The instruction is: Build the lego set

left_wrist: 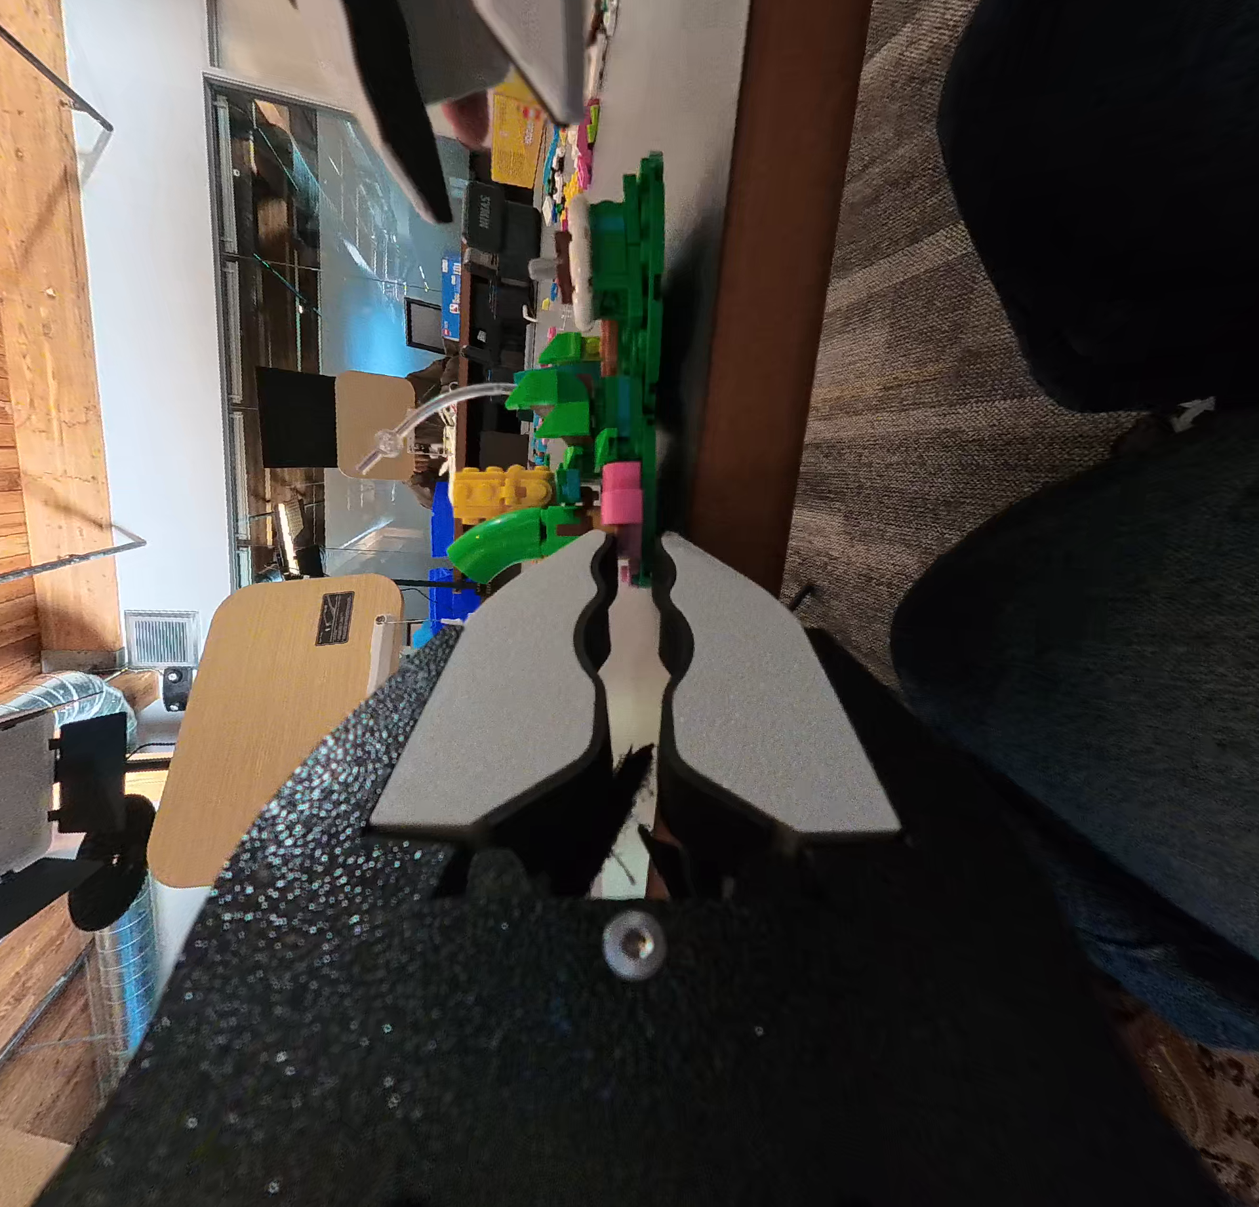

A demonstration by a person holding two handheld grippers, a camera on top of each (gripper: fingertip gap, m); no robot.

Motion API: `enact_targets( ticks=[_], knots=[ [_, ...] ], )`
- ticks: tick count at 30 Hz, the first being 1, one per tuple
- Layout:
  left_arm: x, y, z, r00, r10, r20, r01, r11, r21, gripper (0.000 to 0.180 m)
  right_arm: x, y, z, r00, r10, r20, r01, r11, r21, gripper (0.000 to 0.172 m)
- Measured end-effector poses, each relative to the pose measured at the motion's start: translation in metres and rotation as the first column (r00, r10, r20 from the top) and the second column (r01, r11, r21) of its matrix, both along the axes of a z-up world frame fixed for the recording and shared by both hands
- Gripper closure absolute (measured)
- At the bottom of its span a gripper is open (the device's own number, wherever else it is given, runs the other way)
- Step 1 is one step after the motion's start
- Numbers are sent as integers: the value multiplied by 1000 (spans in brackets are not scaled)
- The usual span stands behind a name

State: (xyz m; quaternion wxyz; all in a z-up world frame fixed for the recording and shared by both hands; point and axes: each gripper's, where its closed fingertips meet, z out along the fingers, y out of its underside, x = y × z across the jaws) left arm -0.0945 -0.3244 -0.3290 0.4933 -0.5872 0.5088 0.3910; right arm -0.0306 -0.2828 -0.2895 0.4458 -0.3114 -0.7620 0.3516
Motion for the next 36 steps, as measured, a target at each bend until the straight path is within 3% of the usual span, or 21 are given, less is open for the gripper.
enact_targets(
  ticks=[5,7,12,20,36],
  knots=[
    [-1,1,2,999,9,35,-8,1000,-10,171,-4,-14,-17,994,-41,-98,75,926,370,112],
    [-2,2,3,999,10,32,-9,1000,-8,171,-8,-18,-16,988,-43,-146,104,889,446,113],
    [-2,3,3,999,10,39,-9,1000,-9,171,-18,-10,-19,982,-128,-137,179,857,483,118],
    [-6,6,4,998,17,63,-16,1000,-14,171,-23,-3,-31,971,-211,-113,236,765,599,142],
    [-8,10,8,988,28,155,-21,999,-43,171,-26,5,-21,954,-252,-162,295,702,648,147]
  ],
)
